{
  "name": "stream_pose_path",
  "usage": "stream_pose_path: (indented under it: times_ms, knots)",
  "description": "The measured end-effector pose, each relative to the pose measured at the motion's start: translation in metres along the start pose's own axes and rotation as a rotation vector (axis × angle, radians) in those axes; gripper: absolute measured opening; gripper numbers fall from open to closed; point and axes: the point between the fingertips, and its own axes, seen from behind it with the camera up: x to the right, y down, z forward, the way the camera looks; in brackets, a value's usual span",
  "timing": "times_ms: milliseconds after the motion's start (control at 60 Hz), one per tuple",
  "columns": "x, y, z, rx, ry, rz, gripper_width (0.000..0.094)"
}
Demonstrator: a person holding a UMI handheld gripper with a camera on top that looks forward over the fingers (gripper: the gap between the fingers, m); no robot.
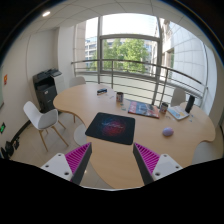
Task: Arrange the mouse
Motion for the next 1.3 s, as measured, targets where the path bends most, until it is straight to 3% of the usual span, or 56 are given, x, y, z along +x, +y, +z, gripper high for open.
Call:
stream_pose_path:
  times_ms: [183, 450, 733, 1067, 1217, 1300]
  knots:
    - [0.050, 0.045, 0.007, -0.093, 0.059, 0.032, 0.0845]
    - [0.197, 0.127, 0.071, -0.165, 0.216, 0.094, 0.0846]
    - [0.314, 0.094, 0.210, -0.072, 0.282, 0.143, 0.0847]
    - [0.389, 0.067, 0.320, -0.075, 0.327, 0.287, 0.0855]
    - [0.397, 0.046, 0.348, -0.056, 0.337, 0.329, 0.0827]
    - [0.401, 0.040, 0.359, -0.065, 0.366, 0.307, 0.0727]
